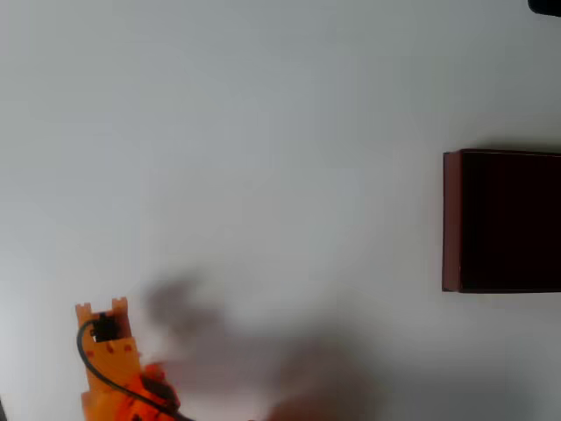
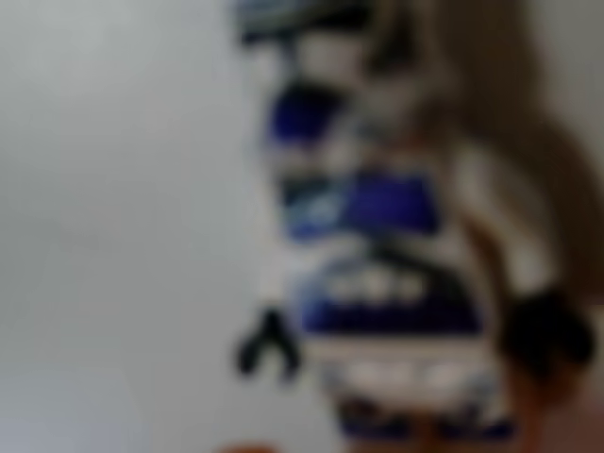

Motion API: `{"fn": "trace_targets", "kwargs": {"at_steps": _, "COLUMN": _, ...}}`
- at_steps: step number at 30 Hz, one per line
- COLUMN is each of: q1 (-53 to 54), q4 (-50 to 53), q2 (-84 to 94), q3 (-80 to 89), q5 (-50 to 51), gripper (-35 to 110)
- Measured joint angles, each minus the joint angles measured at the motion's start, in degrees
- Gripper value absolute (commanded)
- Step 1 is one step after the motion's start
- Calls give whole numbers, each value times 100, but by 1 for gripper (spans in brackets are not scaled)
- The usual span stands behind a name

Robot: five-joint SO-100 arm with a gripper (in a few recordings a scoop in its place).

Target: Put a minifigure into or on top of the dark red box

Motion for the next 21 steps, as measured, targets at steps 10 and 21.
{"fn": "trace_targets", "kwargs": {"at_steps": 10, "q1": -352, "q4": 26, "q2": -466, "q3": -316, "q5": 466, "gripper": 19}}
{"fn": "trace_targets", "kwargs": {"at_steps": 21, "q1": -466, "q4": 88, "q2": -562, "q3": -422, "q5": 457, "gripper": 17}}
